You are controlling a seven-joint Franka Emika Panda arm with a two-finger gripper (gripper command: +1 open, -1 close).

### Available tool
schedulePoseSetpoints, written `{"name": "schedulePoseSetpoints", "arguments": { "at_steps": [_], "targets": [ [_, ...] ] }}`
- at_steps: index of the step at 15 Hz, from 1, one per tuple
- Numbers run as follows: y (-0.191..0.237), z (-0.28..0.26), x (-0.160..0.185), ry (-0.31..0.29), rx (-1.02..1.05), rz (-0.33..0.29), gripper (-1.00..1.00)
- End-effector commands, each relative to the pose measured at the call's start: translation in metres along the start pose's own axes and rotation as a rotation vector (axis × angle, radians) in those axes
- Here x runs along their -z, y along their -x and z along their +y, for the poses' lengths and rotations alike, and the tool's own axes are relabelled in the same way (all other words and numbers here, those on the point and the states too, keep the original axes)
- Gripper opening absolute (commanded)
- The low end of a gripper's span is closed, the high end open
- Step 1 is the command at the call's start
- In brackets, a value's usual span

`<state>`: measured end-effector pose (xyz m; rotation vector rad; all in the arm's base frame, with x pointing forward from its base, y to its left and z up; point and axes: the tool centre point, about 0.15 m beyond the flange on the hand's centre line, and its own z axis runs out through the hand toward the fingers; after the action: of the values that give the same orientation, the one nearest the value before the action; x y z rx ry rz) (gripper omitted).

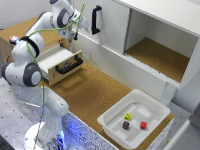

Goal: Switch off the blue light

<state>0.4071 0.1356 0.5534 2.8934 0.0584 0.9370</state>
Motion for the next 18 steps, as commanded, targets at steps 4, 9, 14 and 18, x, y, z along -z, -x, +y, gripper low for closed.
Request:
{"name": "schedulePoseSetpoints", "arguments": {
  "at_steps": [4,9,14,18],
  "targets": [
    [0.029,-0.046,-0.073,-0.232,0.378,-0.32,1.0],
    [0.04,-0.138,-0.021,-0.193,0.862,-0.287,1.0],
    [0.052,-0.223,0.04,-0.374,1.209,-0.245,1.0],
    [0.06,-0.285,0.078,-0.524,1.456,-0.222,1.0]
  ]
}}
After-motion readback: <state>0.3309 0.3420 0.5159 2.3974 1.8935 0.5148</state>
